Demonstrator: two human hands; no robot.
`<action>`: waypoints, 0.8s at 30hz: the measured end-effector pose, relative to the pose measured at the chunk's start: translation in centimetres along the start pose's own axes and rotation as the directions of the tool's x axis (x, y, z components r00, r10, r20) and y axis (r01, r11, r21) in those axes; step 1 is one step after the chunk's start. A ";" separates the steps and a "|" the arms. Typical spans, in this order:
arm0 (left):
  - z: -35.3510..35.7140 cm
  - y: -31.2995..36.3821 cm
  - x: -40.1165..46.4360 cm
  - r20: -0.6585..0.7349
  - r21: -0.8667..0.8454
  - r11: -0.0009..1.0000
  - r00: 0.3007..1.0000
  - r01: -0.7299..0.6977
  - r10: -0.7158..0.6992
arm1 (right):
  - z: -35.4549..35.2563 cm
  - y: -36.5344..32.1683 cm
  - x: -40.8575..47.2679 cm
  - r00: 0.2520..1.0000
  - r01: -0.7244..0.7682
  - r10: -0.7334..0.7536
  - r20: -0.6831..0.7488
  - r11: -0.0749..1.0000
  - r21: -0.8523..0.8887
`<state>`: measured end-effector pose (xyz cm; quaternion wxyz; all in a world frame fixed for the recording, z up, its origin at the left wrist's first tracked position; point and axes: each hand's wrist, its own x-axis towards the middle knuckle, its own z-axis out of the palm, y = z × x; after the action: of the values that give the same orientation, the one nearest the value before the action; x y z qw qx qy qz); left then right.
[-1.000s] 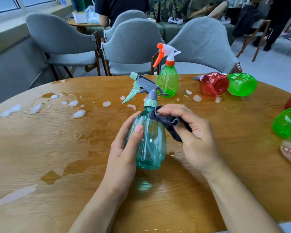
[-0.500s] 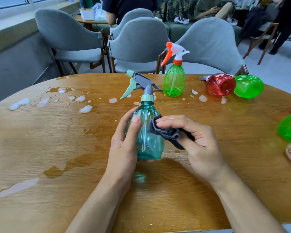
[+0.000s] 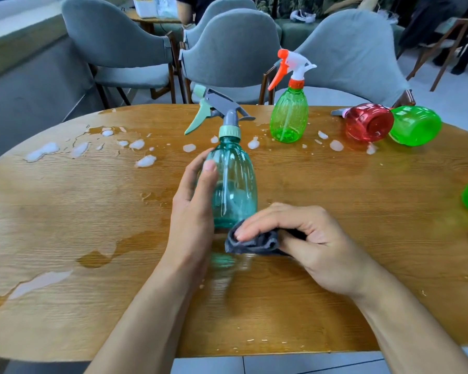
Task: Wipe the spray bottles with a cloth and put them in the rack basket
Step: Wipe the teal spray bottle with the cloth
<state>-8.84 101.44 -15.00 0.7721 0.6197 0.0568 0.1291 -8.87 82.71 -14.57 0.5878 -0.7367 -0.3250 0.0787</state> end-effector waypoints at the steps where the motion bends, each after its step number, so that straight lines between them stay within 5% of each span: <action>1: -0.1 0.1 0.1 0.008 -0.005 1.000 1.000 0.006 -0.006 | -0.2 -0.3 -0.1 0.995 -0.083 0.080 0.060 0.995 0.056; 3: -0.1 0.2 0.1 0.043 -0.007 1.000 0.999 0.002 -0.002 | -0.7 -0.9 -0.1 0.978 -0.199 0.186 0.099 0.968 0.155; 6: 0.2 0.0 -0.3 0.102 0.014 1.000 0.995 -0.004 0.003 | -1.9 -1.2 -0.2 0.978 -0.194 0.204 -0.048 0.967 0.163; 12: 1.0 -0.5 -1.1 0.209 0.056 0.998 0.978 -0.019 0.007 | -2.1 -0.6 0.3 0.957 -0.022 -0.013 -0.291 0.993 -0.116; 24: 1.0 -1.0 -1.0 0.200 -0.021 0.999 0.979 -0.040 0.043 | 0.1 1.0 0.8 0.697 -0.048 -0.011 -0.717 0.997 -0.062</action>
<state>-9.38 100.05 -15.76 0.7762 0.6241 -0.0353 0.0823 -7.93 83.15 -15.33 0.6387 -0.7342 -0.0659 -0.2206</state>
